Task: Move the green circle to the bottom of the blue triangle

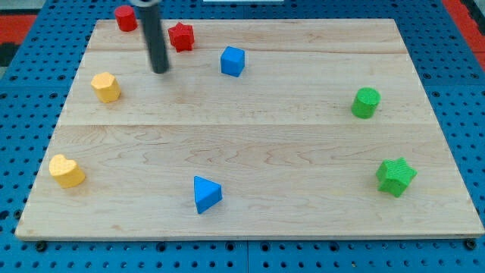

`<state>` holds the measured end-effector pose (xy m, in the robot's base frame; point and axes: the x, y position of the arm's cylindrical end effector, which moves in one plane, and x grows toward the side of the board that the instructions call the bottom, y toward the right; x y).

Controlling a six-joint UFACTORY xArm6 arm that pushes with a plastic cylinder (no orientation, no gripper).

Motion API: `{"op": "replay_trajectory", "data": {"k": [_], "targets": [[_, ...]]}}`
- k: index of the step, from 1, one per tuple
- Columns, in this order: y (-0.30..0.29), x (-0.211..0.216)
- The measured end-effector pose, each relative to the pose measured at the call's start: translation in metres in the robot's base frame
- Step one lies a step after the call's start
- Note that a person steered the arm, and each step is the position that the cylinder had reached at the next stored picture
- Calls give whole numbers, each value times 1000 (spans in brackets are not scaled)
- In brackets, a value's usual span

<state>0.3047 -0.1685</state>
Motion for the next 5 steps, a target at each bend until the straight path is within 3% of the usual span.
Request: {"op": "replay_trajectory", "data": {"k": [1, 2, 3, 5], "targets": [[-16, -71], [13, -100], [66, -87], [73, 21]]}}
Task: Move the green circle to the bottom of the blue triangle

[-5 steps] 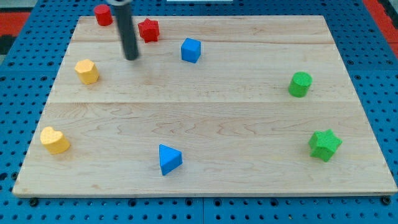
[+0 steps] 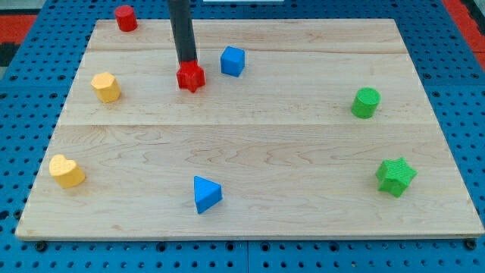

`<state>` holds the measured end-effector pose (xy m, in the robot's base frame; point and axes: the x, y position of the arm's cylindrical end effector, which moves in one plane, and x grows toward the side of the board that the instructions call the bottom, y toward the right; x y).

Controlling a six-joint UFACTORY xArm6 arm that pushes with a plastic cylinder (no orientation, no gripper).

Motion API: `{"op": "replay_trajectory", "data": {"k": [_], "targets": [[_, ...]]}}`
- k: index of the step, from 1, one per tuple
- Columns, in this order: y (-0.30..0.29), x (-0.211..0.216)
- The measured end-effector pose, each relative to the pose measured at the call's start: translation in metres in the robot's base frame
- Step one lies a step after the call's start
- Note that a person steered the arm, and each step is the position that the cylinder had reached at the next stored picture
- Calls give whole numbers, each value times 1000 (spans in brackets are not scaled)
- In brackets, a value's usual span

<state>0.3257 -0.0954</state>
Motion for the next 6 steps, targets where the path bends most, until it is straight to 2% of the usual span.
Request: {"op": "replay_trajectory", "data": {"k": [1, 2, 3, 4, 5, 6], "targets": [[60, 35], [95, 105], [116, 210], [122, 291], [70, 278], [31, 240]]}}
